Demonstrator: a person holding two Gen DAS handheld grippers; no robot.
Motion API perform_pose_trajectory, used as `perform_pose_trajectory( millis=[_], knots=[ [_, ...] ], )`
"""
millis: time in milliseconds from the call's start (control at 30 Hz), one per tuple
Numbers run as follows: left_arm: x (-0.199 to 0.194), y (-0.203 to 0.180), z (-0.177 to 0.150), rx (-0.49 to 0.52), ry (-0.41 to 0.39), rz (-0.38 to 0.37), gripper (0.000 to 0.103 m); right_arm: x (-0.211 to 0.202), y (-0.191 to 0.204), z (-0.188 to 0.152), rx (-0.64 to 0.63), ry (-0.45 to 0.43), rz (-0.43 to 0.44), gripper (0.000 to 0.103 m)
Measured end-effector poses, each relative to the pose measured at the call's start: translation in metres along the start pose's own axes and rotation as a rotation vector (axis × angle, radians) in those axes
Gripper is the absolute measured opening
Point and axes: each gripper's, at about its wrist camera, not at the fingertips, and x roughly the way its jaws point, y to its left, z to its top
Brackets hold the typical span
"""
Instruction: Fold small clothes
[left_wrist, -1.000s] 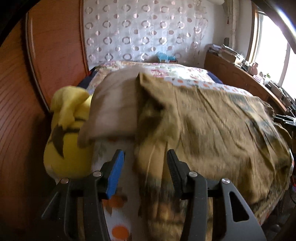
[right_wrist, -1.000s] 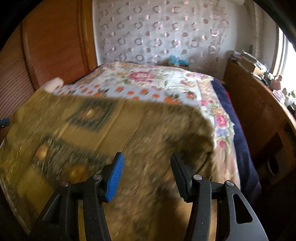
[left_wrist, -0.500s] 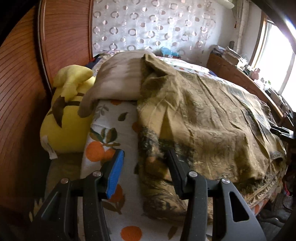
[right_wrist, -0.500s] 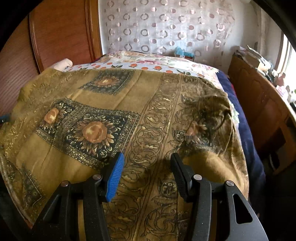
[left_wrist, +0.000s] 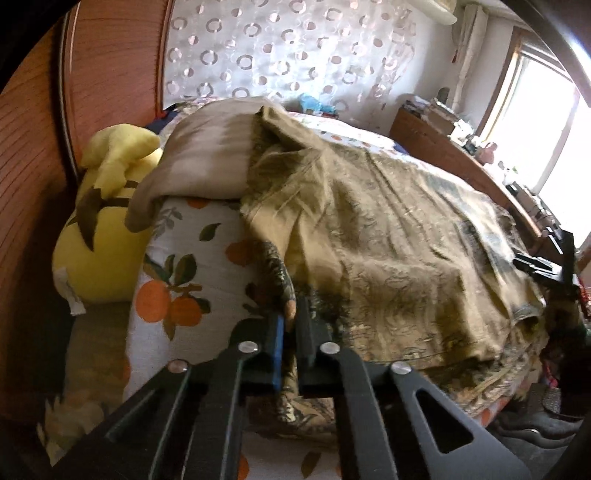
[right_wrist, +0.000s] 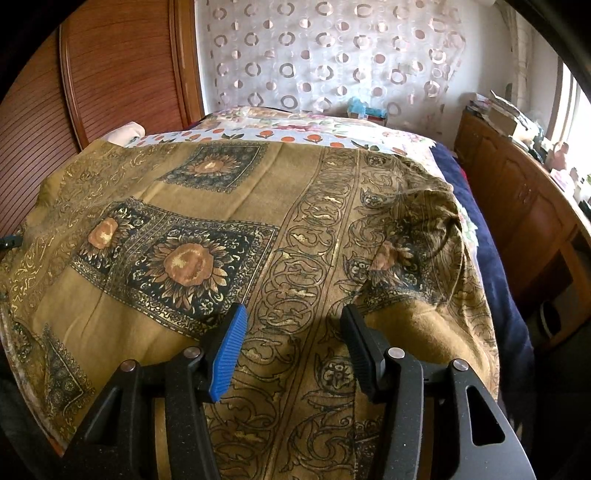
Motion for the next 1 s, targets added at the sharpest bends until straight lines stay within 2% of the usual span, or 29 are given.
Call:
perform_pose_trajectory(
  millis=[133, 300, 433, 533, 767, 1000],
  knots=[
    [-0.021, -0.023, 0.013, 0.040, -0.071, -0.051, 0.003, 0.000, -0.001, -0.001, 0.001, -0.001, 0.002, 0.056],
    [-0.047, -0.079, 0.046, 0.138, -0.176, -0.145, 0.002, 0.000, -0.001, -0.001, 0.003, 0.000, 0.001, 0.056],
    [-0.048, -0.129, 0.074, 0.226, -0.220, -0.216, 0.002, -0.008, -0.004, -0.001, 0.003, -0.010, -0.007, 0.056],
    [-0.042, -0.163, 0.091, 0.280, -0.233, -0.272, 0.002, -0.024, -0.010, -0.002, 0.027, -0.047, 0.011, 0.056],
    [-0.029, -0.247, 0.121, 0.401, -0.231, -0.384, 0.002, -0.071, -0.026, -0.004, 0.037, -0.124, -0.020, 0.056],
    [-0.022, -0.297, 0.128, 0.459, -0.207, -0.423, 0.003, -0.105, -0.031, -0.008, 0.046, -0.186, -0.028, 0.056]
  ],
)
